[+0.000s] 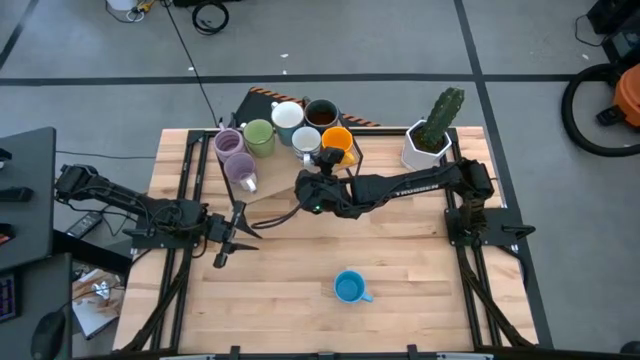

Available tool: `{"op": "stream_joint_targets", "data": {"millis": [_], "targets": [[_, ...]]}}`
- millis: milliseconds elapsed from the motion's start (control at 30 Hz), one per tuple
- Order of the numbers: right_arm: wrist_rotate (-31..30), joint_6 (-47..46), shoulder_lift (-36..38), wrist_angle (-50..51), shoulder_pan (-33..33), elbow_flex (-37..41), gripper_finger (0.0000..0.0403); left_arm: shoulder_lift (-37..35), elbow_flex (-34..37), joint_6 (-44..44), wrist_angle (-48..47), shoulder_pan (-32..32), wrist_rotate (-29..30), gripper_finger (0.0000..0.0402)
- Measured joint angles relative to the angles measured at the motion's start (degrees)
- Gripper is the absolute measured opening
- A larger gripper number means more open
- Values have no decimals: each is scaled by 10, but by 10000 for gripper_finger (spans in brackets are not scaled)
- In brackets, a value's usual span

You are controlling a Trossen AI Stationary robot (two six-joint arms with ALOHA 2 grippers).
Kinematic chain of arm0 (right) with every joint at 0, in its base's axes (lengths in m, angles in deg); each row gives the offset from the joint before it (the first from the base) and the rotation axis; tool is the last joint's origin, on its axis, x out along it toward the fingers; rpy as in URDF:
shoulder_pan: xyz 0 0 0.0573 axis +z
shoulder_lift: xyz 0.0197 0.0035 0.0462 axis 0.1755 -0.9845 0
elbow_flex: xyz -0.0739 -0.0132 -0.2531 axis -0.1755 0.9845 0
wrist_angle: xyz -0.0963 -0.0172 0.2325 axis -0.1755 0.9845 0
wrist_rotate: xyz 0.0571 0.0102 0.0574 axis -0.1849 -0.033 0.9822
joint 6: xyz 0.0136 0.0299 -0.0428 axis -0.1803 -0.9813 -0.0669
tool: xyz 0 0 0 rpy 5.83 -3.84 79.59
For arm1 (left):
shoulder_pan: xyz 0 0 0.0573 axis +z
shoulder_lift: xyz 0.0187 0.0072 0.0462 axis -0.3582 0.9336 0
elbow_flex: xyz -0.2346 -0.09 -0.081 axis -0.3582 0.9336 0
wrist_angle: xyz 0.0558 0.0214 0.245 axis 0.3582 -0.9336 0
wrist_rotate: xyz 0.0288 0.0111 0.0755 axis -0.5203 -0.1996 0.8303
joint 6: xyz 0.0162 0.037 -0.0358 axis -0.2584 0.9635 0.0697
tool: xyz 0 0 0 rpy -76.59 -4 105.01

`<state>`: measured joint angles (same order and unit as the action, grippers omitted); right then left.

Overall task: Place coffee mugs
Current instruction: Adjust the purple, white-blue patterned, and yellow mugs on the shelf

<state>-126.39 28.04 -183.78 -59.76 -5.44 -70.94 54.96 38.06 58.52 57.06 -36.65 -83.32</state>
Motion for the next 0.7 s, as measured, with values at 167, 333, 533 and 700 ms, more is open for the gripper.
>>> {"op": "stream_joint_targets", "data": {"millis": [167, 333, 533, 700], "targets": [[0, 5, 0, 0, 0, 0, 232, 0, 0, 0, 0, 0, 0, 141], [-14, 7, 5, -1, 0, 0, 232, 0, 0, 0, 0, 0, 0, 141], [-29, -4, 13, 21, 1, 0, 229, 0, 0, 0, -1, 0, 0, 141], [29, 39, 10, -49, 5, 0, 219, 0, 0, 0, 0, 0, 0, 141]]}}
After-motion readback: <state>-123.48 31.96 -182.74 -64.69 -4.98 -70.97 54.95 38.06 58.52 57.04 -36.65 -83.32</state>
